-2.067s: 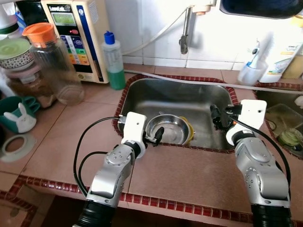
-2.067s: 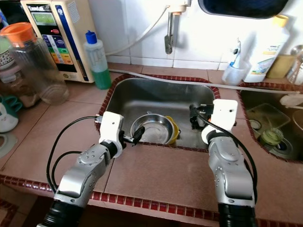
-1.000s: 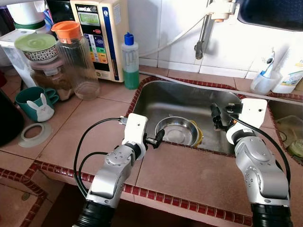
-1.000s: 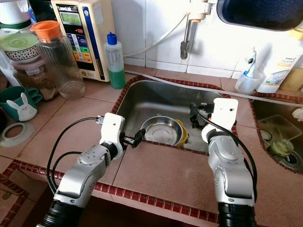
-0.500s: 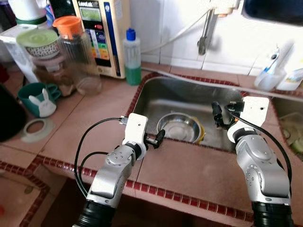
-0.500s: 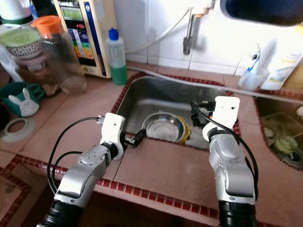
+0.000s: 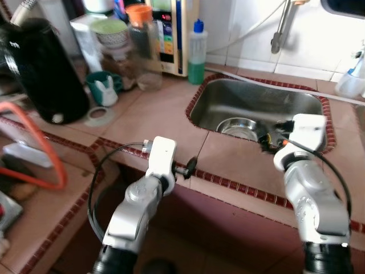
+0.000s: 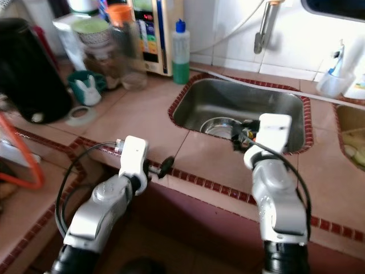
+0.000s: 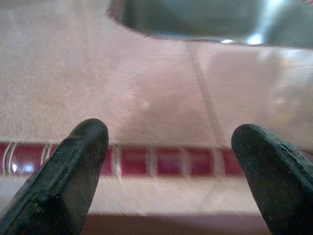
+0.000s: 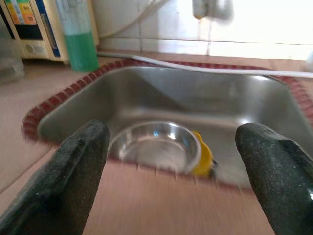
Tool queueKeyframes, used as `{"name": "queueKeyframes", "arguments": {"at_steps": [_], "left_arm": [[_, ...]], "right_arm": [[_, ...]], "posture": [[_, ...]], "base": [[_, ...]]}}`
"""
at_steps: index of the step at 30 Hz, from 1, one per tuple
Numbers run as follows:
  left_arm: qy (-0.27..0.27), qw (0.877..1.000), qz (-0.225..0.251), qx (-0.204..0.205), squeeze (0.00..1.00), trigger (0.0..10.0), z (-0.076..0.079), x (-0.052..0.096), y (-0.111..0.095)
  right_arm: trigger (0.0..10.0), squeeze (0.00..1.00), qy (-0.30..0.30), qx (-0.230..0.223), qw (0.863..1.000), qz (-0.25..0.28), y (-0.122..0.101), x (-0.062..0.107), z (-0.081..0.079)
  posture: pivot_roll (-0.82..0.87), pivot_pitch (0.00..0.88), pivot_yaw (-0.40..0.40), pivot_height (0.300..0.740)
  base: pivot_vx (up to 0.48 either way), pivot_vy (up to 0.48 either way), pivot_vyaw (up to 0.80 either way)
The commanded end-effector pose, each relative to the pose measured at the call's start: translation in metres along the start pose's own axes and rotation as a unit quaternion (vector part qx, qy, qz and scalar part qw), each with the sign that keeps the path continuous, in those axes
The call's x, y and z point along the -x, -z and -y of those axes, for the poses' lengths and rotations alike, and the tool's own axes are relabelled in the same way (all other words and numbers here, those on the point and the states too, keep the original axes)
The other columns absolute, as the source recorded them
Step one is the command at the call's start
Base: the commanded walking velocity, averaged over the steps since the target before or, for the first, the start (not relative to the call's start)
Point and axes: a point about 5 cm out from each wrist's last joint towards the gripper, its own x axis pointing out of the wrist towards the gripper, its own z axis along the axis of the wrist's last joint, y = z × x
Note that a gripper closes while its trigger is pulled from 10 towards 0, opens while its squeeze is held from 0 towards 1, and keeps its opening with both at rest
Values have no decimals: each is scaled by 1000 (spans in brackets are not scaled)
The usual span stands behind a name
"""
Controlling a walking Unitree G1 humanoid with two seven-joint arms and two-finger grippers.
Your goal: Kitchen organization
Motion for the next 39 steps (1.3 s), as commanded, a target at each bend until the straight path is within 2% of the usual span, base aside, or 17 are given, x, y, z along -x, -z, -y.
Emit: {"name": "queueKeyframes", "arguments": {"at_steps": [1,39], "left_arm": [[-4,1000,4,-1,0,10000,-3,1,-3],[6,1000,11,-1,0,10000,-1,2,-4]], "right_arm": [[10000,0,-5,-2,1000,1,-1,-1,-2],[10000,0,-12,0,1000,5,-2,-1,-5]], "posture": [[74,9,36,740],[75,19,37,740]], "base": [[-266,0,0],[-7,0,0]]}}
